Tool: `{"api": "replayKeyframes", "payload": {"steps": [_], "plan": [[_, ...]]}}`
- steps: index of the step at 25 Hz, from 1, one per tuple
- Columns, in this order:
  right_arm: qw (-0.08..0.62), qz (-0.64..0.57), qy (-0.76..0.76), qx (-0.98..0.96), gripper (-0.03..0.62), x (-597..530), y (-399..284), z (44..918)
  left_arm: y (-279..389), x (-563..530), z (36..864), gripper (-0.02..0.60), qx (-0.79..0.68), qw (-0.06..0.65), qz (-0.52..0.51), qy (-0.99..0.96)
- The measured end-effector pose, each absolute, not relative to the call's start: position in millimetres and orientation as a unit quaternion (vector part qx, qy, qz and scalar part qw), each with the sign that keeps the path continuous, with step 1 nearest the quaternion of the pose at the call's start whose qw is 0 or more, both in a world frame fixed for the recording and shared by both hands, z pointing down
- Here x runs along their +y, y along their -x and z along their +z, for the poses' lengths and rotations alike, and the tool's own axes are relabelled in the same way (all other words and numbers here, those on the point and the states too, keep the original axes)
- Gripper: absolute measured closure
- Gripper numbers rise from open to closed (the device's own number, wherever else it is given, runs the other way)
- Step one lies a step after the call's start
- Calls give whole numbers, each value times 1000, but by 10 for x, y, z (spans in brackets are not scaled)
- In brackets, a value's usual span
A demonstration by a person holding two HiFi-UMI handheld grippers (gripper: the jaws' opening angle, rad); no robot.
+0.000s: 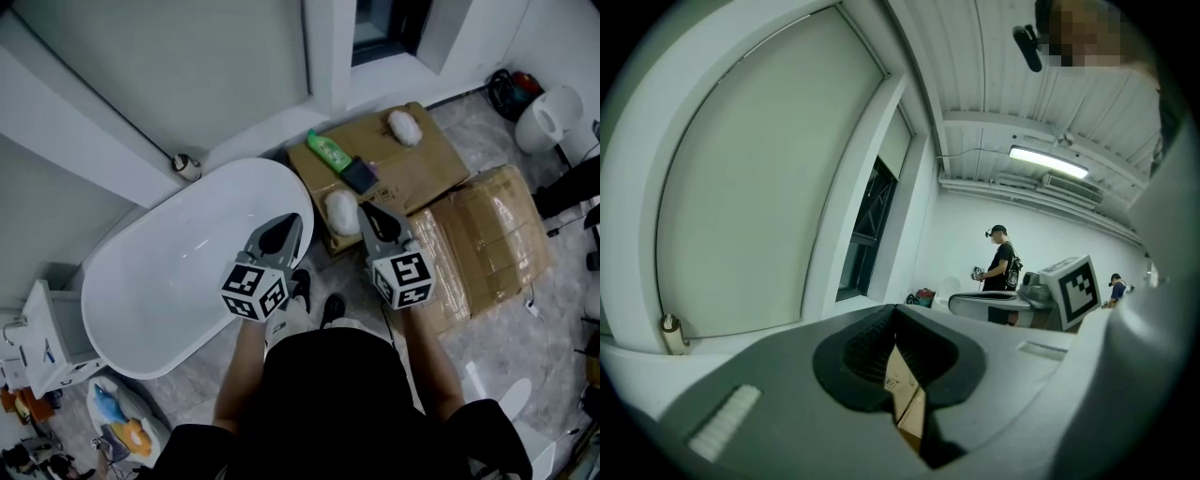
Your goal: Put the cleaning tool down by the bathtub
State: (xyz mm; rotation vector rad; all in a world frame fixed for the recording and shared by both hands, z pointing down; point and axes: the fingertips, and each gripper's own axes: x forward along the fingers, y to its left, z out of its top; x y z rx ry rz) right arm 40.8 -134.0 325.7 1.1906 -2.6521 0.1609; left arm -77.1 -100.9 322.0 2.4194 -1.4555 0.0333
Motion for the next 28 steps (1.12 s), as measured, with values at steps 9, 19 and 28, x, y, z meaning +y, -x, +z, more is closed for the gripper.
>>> {"api": "replayKeyframes", "payload": {"steps": [9, 19, 28], "plan": [[90, 52, -412, -905, 585, -1270, -434, 2960, 772, -1042, 3029, 583, -508, 142, -1, -850], [90, 49, -405, -909, 588, -1208, -472, 2797, 724, -1074, 2977, 583, -507, 131, -1, -852], [89, 55, -405, -908, 588, -1194, -506, 2836, 709, -1104, 2980, 583, -504, 133, -1, -854]]}}
